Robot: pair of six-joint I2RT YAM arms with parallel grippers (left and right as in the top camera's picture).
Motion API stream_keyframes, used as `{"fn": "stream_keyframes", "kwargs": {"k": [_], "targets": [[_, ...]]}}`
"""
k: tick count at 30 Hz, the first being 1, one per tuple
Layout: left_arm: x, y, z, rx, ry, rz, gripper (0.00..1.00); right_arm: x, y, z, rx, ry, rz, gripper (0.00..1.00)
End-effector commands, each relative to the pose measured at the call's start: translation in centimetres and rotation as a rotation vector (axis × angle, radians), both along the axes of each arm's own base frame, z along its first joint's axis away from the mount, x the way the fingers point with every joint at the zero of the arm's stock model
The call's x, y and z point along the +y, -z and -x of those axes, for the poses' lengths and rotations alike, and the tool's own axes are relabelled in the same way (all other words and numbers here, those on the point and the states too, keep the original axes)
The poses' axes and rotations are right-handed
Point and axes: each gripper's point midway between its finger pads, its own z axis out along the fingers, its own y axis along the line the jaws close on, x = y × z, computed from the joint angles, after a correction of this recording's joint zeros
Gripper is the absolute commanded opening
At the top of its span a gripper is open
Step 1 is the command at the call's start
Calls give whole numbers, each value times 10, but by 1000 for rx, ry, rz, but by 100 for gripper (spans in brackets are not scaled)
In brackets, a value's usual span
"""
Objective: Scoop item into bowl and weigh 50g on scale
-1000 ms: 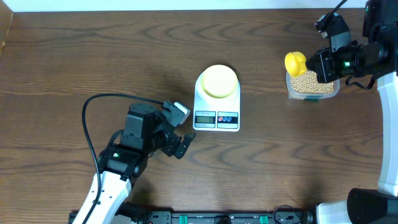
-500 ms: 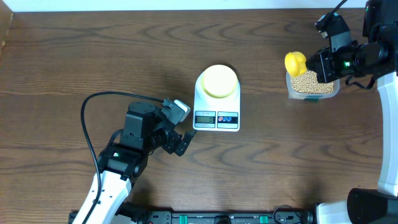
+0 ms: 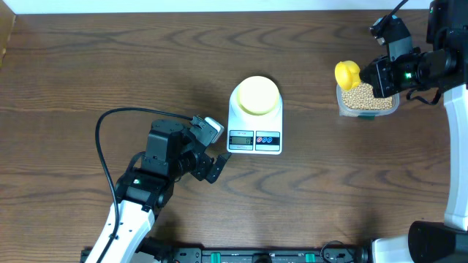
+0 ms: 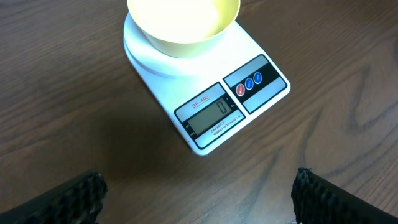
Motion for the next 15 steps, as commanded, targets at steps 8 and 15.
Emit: {"fn": "stream_keyframes", "kwargs": {"k": [8,15], "targets": [[2,0,-2,-9,1,-11,98,1,-4,5,-7,-39,6,1],[2,0,-2,-9,1,-11,98,1,-5,2,-21,-42,8,1]]}}
